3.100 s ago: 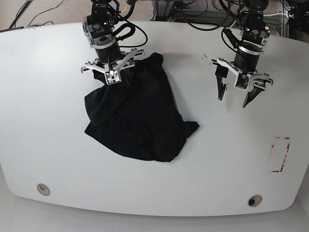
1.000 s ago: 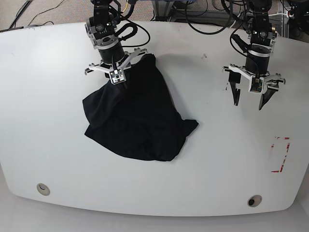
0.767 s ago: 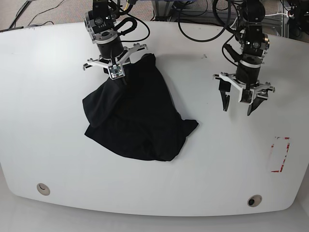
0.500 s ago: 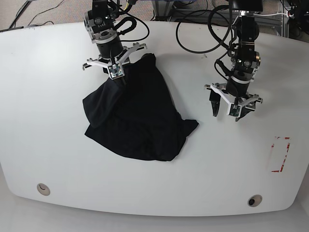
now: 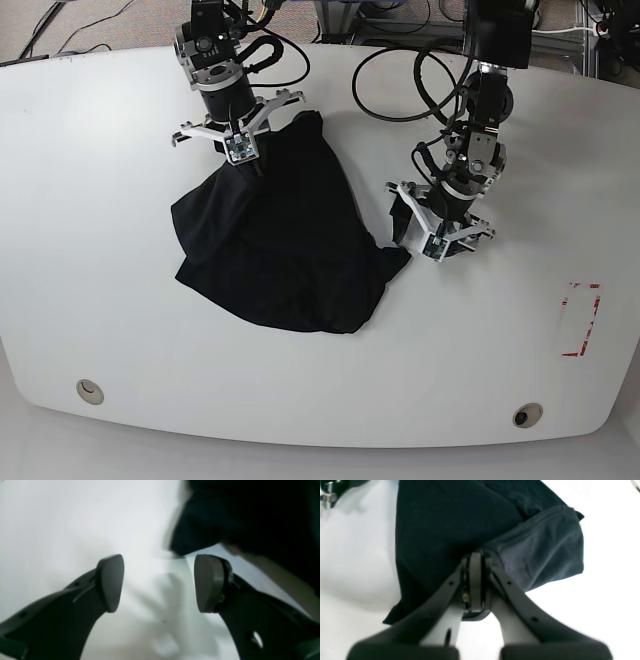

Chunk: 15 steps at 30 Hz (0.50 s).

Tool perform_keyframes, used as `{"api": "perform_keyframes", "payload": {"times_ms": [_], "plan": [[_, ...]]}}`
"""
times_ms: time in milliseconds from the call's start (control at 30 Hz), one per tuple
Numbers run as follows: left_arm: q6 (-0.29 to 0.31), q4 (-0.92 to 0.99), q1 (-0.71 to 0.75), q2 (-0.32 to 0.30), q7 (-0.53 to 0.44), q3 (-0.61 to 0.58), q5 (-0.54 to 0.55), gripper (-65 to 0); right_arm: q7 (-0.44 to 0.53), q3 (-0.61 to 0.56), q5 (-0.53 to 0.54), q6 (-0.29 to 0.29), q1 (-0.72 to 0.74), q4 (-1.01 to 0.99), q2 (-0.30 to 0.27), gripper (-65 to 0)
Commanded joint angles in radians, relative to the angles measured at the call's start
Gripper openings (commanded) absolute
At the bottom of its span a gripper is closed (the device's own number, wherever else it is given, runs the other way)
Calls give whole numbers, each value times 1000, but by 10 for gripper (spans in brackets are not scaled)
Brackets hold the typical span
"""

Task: Layout the t-shirt on the table in an organized manner, then fold the t-shirt properly
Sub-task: 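Move the left gripper to the shirt's opposite edge and grasp it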

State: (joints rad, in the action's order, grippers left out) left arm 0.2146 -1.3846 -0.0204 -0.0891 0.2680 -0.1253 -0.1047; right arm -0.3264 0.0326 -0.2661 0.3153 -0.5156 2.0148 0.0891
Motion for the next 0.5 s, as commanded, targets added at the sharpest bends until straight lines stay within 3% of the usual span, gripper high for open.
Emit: {"api": "perform_keyframes", "payload": {"times_ms": [0,467], "plan": [[36,26,-37,-4,-22,2,3,-235,25,-1,1,-2,1,22,2,-648],[59,231,-186,25,-22,-12,1,-235,25,-3,1,3,4,22,2,-647]]}}
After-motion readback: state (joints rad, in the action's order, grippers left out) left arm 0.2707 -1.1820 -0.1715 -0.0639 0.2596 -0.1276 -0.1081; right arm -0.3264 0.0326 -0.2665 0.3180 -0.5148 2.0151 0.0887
